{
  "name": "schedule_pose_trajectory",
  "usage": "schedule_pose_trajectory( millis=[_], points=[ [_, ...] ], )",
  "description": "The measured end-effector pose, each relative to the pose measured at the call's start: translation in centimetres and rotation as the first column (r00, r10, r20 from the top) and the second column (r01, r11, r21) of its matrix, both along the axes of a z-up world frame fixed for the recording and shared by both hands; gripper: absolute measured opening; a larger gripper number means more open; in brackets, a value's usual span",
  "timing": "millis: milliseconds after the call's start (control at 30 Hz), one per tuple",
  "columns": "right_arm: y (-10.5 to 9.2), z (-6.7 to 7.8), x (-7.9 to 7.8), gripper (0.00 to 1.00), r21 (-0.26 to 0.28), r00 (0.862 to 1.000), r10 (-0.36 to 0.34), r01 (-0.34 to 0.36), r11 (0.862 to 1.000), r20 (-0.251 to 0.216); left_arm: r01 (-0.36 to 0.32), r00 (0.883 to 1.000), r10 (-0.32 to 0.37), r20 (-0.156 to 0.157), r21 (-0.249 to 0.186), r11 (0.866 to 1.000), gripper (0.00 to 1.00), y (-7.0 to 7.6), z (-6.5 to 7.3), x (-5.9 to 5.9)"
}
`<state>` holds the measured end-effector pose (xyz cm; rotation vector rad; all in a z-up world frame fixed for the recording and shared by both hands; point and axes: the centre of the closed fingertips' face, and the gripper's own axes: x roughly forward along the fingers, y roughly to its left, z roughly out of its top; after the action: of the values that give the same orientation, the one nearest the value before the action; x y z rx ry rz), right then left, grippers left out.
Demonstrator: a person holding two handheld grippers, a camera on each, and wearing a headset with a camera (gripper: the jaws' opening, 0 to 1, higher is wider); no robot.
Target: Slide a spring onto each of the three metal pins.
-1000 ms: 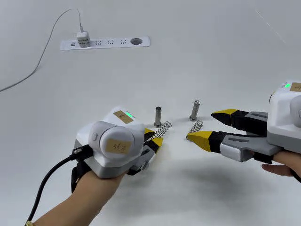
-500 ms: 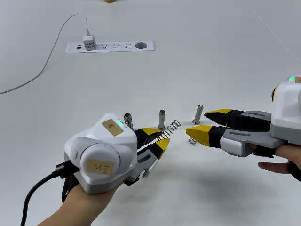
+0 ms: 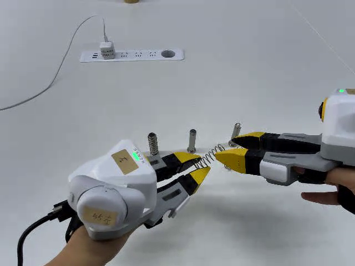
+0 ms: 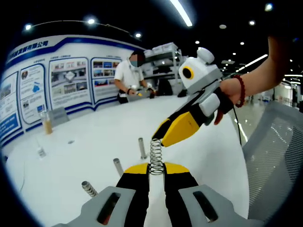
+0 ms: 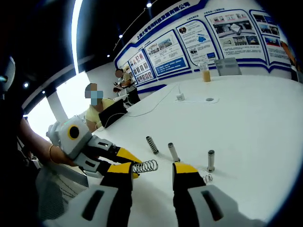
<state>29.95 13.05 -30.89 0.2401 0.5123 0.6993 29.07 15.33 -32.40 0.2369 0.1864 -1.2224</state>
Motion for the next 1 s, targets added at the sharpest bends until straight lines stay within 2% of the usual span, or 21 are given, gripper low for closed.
schedule_pose_trajectory(
  millis=[100, 267, 400, 567, 733, 867, 1000],
  points=[
    [0.2, 0.1, -0.2, 0.33, 0.045, 1.000, 0.001, -0.001, 0.999, -0.020, 0.020, 1.000, -0.020, 0.024, -0.001, 1.000, 0.11, -0.1, 0.3, -0.3],
    [0.5, 0.3, -0.5, 0.31, 0.078, 0.999, 0.017, -0.014, 0.997, -0.038, 0.043, 0.998, -0.042, 0.046, -0.005, 0.999, 0.11, -0.1, 0.7, -0.7],
    [1.0, 0.6, -1.0, 0.27, 0.129, 0.997, 0.043, -0.035, 0.991, -0.061, 0.062, 0.995, -0.062, 0.074, 0.000, 0.998, 0.11, -0.1, 0.9, -1.1],
    [1.5, 0.5, -1.4, 0.24, 0.147, 0.995, 0.064, -0.052, 0.988, -0.079, 0.076, 0.993, -0.075, 0.088, -0.008, 0.997, 0.11, -0.2, 1.2, -1.2],
    [1.6, 0.9, -1.4, 0.20, 0.182, 0.994, 0.060, -0.043, 0.982, -0.086, 0.079, 0.993, -0.078, 0.088, -0.007, 0.997, 0.11, -0.1, 1.3, -1.2],
    [1.6, 1.0, -1.4, 0.15, 0.186, 0.995, 0.060, -0.043, 0.982, -0.085, 0.076, 0.993, -0.075, 0.088, -0.006, 0.997, 0.11, 0.0, 1.3, -1.2],
    [1.7, 1.1, -1.5, 0.14, 0.191, 0.994, 0.067, -0.051, 0.980, -0.082, 0.071, 0.994, -0.073, 0.081, 0.017, 0.997, 0.11, 0.0, 1.0, -1.2]
  ],
)
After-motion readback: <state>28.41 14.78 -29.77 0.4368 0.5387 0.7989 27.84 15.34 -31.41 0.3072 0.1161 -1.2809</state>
